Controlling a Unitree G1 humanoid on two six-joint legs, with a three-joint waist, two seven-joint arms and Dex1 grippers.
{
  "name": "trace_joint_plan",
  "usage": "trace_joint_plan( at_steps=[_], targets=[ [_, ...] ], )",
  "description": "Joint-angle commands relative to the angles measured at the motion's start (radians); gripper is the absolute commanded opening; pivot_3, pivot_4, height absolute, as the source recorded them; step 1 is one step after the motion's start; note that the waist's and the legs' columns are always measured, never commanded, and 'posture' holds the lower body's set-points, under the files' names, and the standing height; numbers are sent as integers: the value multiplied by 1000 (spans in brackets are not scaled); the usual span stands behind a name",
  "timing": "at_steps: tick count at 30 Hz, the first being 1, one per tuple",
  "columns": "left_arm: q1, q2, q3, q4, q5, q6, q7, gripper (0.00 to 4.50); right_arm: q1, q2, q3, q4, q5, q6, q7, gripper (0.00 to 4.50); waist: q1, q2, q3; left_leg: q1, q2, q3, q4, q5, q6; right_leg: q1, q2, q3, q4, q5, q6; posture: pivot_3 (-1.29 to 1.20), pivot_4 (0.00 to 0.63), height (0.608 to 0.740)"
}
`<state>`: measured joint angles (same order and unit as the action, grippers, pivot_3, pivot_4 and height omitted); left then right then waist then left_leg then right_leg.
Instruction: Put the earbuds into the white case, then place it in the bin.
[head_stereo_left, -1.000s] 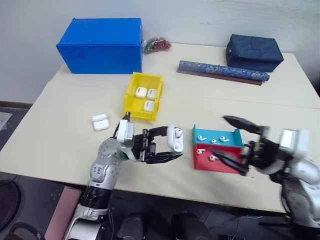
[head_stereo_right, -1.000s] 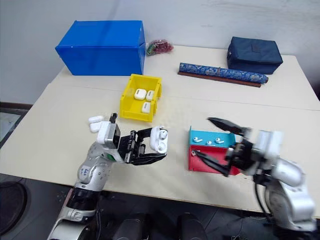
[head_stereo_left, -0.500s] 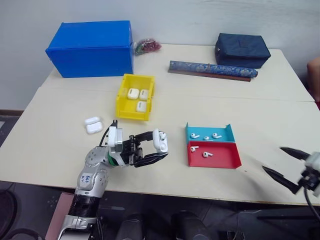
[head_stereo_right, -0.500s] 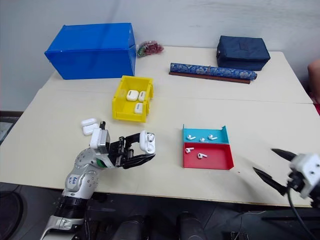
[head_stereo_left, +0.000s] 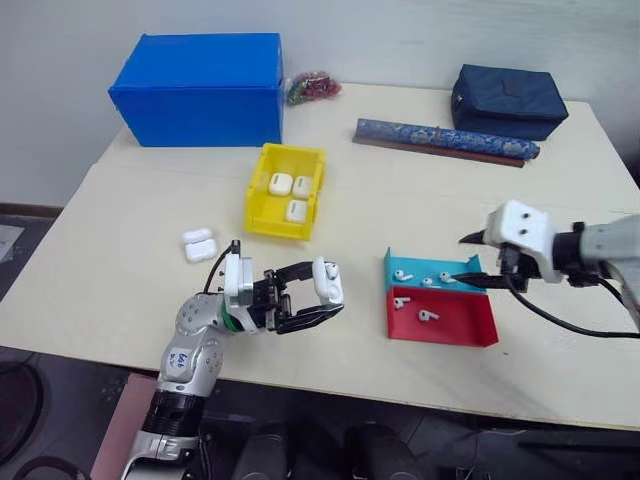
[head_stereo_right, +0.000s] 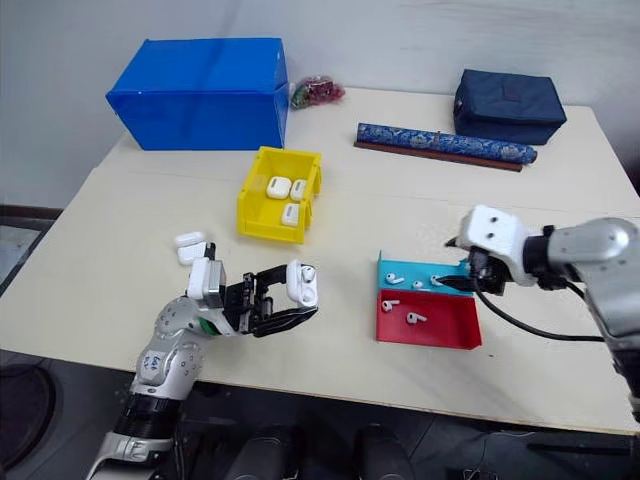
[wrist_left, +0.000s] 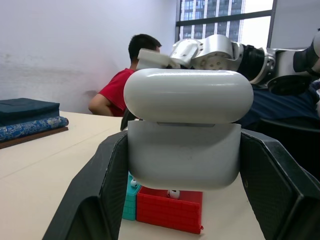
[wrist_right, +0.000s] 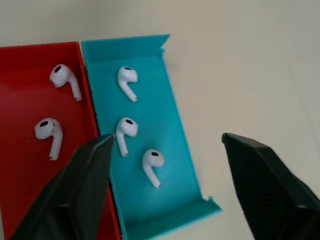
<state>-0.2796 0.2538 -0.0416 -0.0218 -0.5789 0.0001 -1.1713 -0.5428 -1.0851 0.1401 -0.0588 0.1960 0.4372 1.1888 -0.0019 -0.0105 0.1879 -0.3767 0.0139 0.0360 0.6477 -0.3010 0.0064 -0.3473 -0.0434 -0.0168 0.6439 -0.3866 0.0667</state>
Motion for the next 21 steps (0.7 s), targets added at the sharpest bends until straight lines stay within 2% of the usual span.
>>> trace_joint_plan(
  at_steps=[1,2,3,11,21],
  targets=[
    [5,-2,-4,-31,2,-14,6,2810,-86,15,80,67,-76,4,59,2174,0,0,0,0,0,0,0,0,0,0,0,0,0,0,0,0,150,740],
    [6,-2,-4,-32,2,-14,7,2810,-106,23,99,87,-93,5,64,1725,-1,0,0,0,0,0,0,0,0,0,0,-1,0,0,0,0,150,740],
    [11,-1,-4,-36,2,-15,9,2810,-134,41,118,121,-119,-15,57,1527,-2,0,0,0,0,0,1,0,0,0,0,-1,0,0,0,0,150,740],
    [32,3,-3,-60,5,-20,29,2810,-221,101,209,249,-220,-87,131,1527,-5,0,0,0,0,0,2,0,0,0,0,-1,1,0,0,0,150,740],
    [51,5,-10,-90,12,-21,54,2810,-231,148,223,329,-300,-177,139,1527,-5,0,0,0,0,0,2,0,0,0,0,-1,1,0,0,0,150,740]
  ],
)
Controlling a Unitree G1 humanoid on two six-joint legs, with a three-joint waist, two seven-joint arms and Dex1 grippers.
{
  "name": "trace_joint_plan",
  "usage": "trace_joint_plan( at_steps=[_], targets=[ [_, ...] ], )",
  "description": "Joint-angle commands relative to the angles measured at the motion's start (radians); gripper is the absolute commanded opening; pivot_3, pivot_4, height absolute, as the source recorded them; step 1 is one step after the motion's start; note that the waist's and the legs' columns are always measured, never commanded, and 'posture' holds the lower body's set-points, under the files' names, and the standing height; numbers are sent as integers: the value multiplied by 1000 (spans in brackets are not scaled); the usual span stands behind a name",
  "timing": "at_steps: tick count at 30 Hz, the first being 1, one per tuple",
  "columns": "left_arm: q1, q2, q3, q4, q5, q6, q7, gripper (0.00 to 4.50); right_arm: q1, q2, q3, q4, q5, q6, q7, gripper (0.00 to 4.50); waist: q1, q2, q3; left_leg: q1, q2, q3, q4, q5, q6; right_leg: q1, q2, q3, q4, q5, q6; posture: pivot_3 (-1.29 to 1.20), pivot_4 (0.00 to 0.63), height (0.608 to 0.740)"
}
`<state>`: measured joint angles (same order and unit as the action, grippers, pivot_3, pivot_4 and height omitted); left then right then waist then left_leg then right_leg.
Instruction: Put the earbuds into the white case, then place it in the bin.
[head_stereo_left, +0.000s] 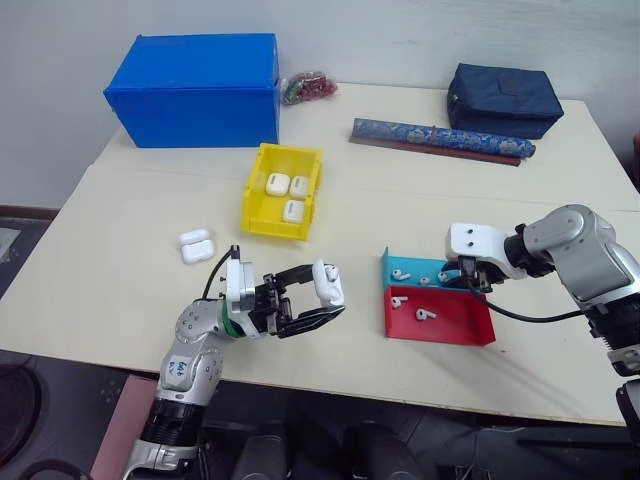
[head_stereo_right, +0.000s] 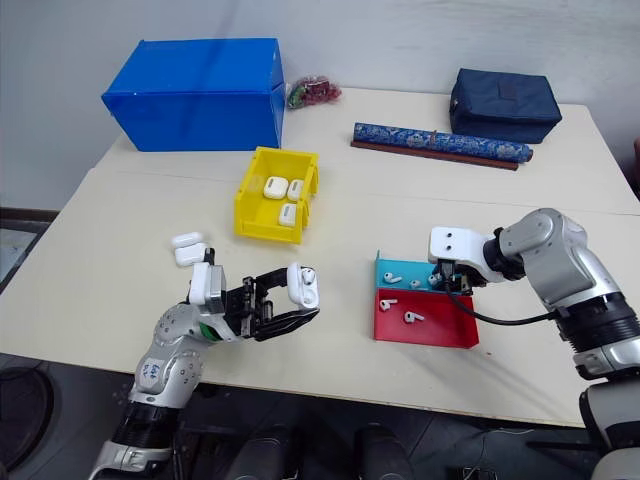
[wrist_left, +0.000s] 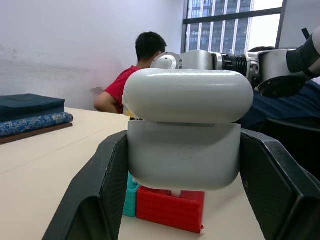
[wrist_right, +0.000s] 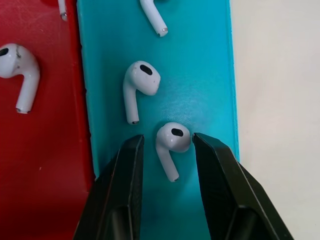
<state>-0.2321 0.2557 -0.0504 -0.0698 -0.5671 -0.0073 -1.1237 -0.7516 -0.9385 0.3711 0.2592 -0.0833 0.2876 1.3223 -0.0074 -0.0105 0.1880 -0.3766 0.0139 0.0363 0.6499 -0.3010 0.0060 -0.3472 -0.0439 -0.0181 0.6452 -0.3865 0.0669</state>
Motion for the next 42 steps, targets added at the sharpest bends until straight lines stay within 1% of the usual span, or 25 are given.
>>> trace_joint_plan(
  at_steps=[1,8,17,28,30,32,33,39,42],
  targets=[
    [6,3,-3,-46,1,-13,9,2810,-22,2,-7,18,-28,-38,9,1527,0,0,0,0,0,0,0,0,0,0,0,0,0,0,0,0,150,740],
    [11,7,0,-50,0,-13,13,2810,-27,10,-4,59,-61,-80,23,1527,0,0,0,0,0,0,1,0,0,1,0,0,0,0,0,0,150,740],
    [6,9,3,-46,-3,-12,11,2810,-53,53,-3,105,-81,-91,21,1527,-11,0,0,2,0,0,2,0,0,3,0,0,0,0,0,0,150,740],
    [0,17,5,-43,-5,-11,9,2810,-42,70,-2,113,-96,-102,22,1527,-20,0,0,3,0,0,3,0,0,4,0,0,1,0,0,0,150,740],
    [0,17,5,-42,-4,-12,10,2810,-39,71,-3,113,-95,-103,22,1137,-20,0,0,3,0,0,3,0,0,4,0,0,1,0,0,0,150,740],
    [3,17,3,-42,-4,-13,10,2810,-32,69,-6,111,-94,-106,21,606,-21,0,0,3,0,0,3,0,0,4,0,0,1,0,0,0,150,740],
    [4,17,2,-42,-4,-14,10,2810,-28,66,-6,109,-95,-107,22,449,-20,0,0,3,0,0,3,0,0,4,0,0,1,0,0,0,150,740],
    [5,17,0,-42,-3,-12,10,2810,-4,56,-24,92,-94,-105,28,450,-20,0,0,3,0,0,3,0,0,5,0,0,1,0,0,0,150,740],
    [-1,13,-5,-39,-2,-12,8,2810,14,43,-58,73,-78,-94,23,450,-20,0,0,4,0,0,3,0,0,5,0,0,1,0,0,0,150,740]
  ],
)
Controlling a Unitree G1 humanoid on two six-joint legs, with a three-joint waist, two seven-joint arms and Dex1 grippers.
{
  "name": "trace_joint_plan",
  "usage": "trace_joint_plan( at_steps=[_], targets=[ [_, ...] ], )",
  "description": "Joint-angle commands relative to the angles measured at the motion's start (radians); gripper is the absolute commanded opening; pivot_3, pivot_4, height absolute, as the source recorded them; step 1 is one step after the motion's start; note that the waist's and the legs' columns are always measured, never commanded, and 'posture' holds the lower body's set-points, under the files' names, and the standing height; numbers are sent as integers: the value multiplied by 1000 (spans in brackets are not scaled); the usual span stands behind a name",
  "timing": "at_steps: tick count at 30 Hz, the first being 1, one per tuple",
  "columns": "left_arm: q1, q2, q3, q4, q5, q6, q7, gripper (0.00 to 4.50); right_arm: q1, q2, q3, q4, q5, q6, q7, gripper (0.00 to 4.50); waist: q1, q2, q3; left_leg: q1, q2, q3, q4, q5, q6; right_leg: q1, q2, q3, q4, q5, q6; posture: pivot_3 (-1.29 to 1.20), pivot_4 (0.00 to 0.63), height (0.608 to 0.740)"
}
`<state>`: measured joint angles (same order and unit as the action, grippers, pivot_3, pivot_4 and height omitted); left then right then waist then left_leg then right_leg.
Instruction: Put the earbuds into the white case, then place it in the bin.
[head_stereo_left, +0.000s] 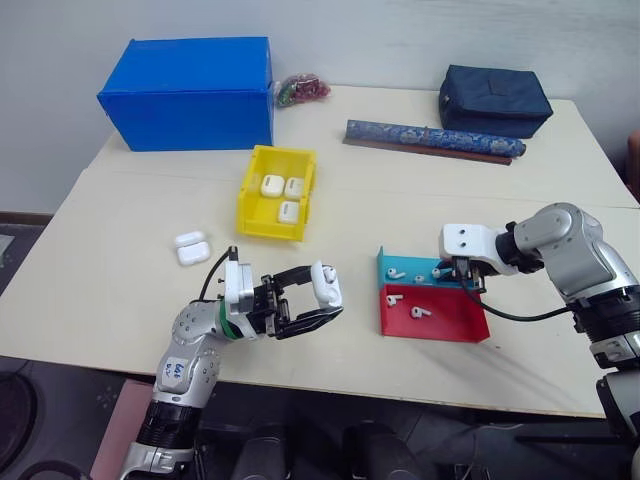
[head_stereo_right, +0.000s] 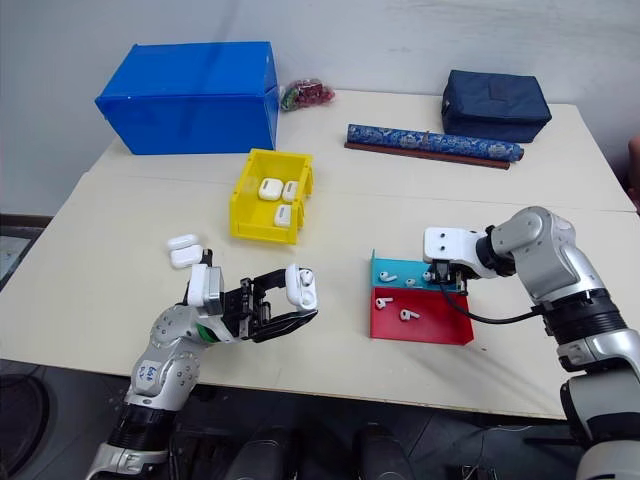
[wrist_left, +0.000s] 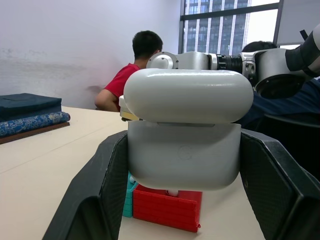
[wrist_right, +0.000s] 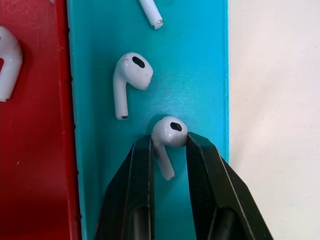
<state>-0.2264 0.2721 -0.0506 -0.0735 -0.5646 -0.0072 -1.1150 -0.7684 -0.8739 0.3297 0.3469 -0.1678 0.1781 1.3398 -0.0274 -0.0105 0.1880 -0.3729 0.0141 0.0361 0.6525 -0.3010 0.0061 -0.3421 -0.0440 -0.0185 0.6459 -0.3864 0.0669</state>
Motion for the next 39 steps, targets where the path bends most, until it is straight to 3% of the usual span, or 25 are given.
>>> trace_joint_plan(
  at_steps=[1,7,11,16,19,25,31,39],
  targets=[
    [-11,-6,-6,-33,-4,-12,0,2810,33,-27,-36,-20,18,18,4,450,0,0,0,0,0,0,0,0,0,0,0,0,0,0,0,0,150,740],
    [-41,-26,-14,-11,-6,-16,-8,2810,43,-63,-222,-41,198,21,42,450,2,0,0,-2,0,0,0,0,0,-1,0,0,0,0,0,0,150,740],
    [-93,-60,-4,16,-38,13,1,2810,70,-76,-369,-205,476,291,144,450,4,1,0,-1,0,0,-1,0,0,-1,0,-1,0,0,0,0,150,740],
    [-150,-84,-17,61,-25,11,-15,2810,108,78,-550,-468,822,619,-42,450,-2,0,1,-1,1,0,0,0,0,-1,1,-1,1,0,0,0,150,740],
    [-174,-95,-26,83,-14,6,-24,2810,134,238,-664,-588,1062,730,-230,450,2,0,1,-1,1,-1,0,0,-1,-1,1,-2,2,0,0,0,150,740],
    [-204,-119,-26,100,-10,10,-2,2810,206,371,-674,-736,1397,869,-475,450,13,0,1,-4,0,-1,-1,0,1,-2,0,-3,4,2,4,0,150,740],
    [-206,-131,-23,94,-15,7,11,2810,266,390,-608,-797,1442,839,-550,450,22,0,1,-4,0,-1,-1,-1,2,-2,0,-2,0,3,6,0,150,740],
    [-186,-148,-19,58,-44,22,17,2810,324,387,-537,-806,1353,736,-541,450,22,0,1,-4,0,-1,-1,-1,2,-3,0,-1,-1,3,6,0,150,740]
  ],
)
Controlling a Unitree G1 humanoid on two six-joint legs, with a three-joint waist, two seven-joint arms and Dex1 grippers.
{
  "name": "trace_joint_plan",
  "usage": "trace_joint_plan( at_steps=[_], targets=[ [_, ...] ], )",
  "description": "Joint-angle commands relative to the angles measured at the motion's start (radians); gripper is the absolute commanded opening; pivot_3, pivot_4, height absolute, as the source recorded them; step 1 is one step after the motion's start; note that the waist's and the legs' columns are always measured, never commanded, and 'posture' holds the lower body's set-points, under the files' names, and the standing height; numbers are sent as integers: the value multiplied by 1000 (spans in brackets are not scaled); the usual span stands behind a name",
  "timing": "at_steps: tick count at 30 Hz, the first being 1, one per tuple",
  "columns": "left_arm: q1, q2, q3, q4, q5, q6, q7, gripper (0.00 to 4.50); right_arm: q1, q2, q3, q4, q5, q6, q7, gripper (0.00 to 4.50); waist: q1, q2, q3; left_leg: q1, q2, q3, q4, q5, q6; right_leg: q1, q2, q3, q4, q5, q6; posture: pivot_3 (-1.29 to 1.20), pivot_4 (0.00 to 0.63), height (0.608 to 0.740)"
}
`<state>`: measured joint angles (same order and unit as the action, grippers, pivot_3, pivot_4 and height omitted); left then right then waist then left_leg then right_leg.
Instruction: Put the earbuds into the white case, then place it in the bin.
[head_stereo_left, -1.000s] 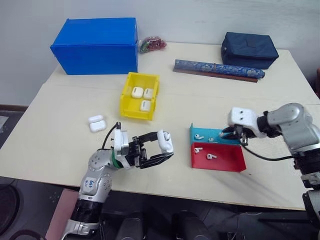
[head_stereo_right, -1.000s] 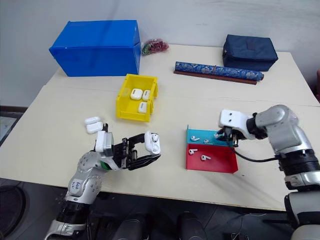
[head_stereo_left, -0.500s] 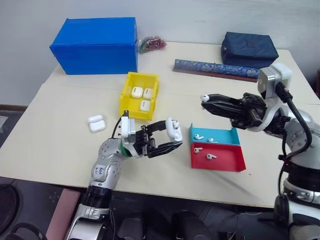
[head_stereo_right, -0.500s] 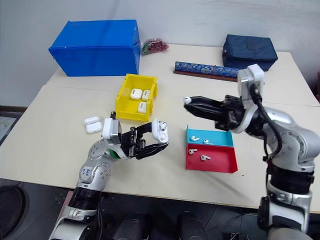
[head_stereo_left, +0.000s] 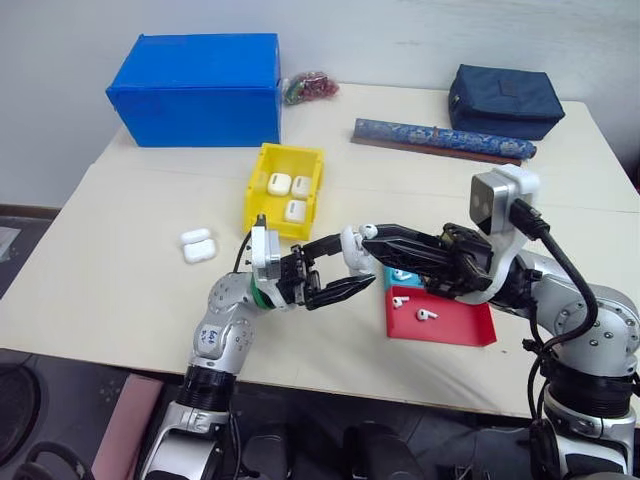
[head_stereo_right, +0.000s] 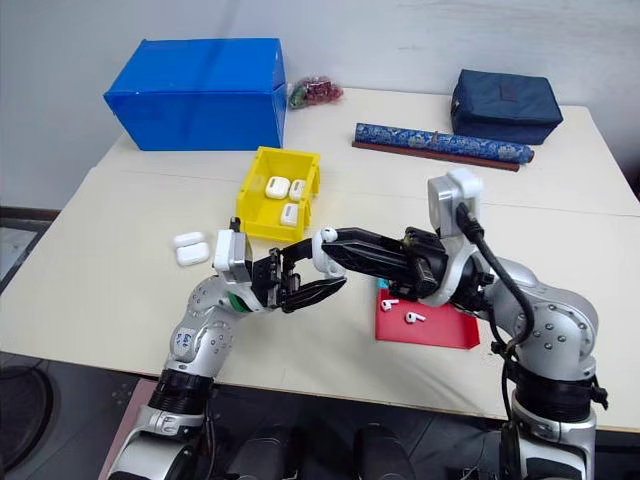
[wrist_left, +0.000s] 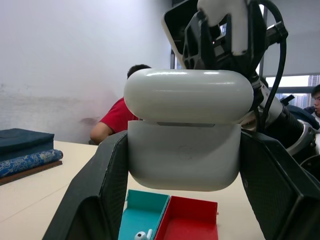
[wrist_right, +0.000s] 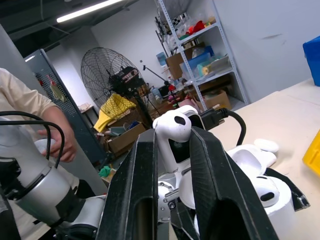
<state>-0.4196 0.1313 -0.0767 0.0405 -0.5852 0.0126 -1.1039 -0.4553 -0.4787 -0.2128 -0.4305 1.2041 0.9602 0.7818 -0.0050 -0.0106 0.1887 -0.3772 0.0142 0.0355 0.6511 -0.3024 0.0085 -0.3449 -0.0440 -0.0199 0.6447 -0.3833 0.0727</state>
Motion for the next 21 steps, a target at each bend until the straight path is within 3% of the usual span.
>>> trace_joint_plan(
  at_steps=[1,21],
  targets=[
    [11,-8,7,-61,-26,3,8,2810,18,-12,11,-26,-29,-59,25,450,0,0,0,0,0,0,0,0,0,0,0,0,0,0,0,0,150,740],
    [16,-28,5,-86,-39,15,33,2810,104,-41,106,-17,-199,-217,110,450,1,0,0,0,0,0,0,0,0,0,0,0,-1,0,0,0,150,740]
  ],
)
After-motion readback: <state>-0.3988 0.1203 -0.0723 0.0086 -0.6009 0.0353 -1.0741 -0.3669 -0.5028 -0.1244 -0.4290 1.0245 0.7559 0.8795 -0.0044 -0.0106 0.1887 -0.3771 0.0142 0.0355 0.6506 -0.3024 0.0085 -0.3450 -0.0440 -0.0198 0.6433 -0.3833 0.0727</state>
